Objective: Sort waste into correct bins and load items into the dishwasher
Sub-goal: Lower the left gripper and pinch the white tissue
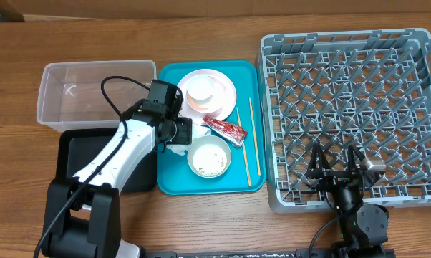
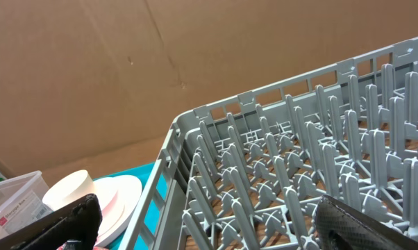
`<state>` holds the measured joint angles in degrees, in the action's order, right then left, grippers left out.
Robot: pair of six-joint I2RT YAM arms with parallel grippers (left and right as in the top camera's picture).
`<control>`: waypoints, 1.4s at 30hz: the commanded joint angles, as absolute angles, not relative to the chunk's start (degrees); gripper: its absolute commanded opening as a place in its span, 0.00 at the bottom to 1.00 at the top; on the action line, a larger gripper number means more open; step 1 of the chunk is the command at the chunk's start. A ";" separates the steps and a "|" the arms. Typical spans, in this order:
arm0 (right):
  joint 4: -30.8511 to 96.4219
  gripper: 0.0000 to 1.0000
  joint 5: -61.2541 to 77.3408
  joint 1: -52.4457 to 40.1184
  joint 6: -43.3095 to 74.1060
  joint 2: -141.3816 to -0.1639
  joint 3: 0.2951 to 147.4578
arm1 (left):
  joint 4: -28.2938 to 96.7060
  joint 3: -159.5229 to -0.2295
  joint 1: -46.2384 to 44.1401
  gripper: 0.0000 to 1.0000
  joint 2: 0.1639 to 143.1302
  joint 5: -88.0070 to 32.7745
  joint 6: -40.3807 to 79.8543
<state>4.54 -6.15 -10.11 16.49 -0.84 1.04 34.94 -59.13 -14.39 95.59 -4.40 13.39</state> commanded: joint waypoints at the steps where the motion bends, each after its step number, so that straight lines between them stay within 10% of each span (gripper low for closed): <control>1: 4.21 1.00 -5.87 -9.72 16.47 -0.34 0.45 | 33.74 -58.02 -14.72 0.67 95.35 -3.84 13.28; 30: 4.21 1.00 -5.87 -9.72 16.47 -0.34 0.45 | 22.52 -51.83 -14.72 0.62 95.37 -4.05 13.30; 42: 4.21 1.00 -5.87 -9.72 16.47 -0.34 0.45 | 21.50 -51.90 -15.09 0.75 95.37 -4.08 12.67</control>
<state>4.51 -6.15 -10.11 16.47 -0.84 1.04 21.76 -52.42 -14.46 95.59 -4.40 13.30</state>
